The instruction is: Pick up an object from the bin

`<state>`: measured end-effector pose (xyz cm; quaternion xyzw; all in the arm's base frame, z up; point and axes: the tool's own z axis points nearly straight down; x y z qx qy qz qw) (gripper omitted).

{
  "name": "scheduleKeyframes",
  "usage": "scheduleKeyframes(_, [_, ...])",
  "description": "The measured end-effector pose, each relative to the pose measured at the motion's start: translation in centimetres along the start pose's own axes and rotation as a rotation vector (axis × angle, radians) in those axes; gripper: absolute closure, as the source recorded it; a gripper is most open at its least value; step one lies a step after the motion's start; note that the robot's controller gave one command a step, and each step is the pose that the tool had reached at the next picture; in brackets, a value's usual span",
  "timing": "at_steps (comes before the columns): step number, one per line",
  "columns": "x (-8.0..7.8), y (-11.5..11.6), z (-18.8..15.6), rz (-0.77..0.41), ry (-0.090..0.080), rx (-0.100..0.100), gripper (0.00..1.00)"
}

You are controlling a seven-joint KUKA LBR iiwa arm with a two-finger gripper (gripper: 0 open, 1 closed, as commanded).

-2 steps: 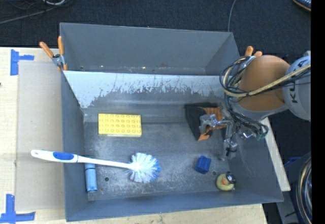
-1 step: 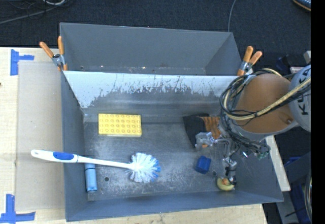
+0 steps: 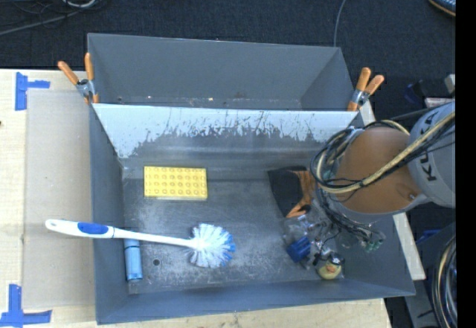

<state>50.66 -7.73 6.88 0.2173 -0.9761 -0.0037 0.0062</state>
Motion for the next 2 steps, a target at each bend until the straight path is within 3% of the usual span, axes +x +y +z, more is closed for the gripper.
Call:
scheduleKeyframes(1, [0.0,0.0,0.0,0.0,0.0,0.0,1.0])
scheduleKeyframes(2, [0.1,0.2,-3.3,0.002,0.002,-0.002,1.0])
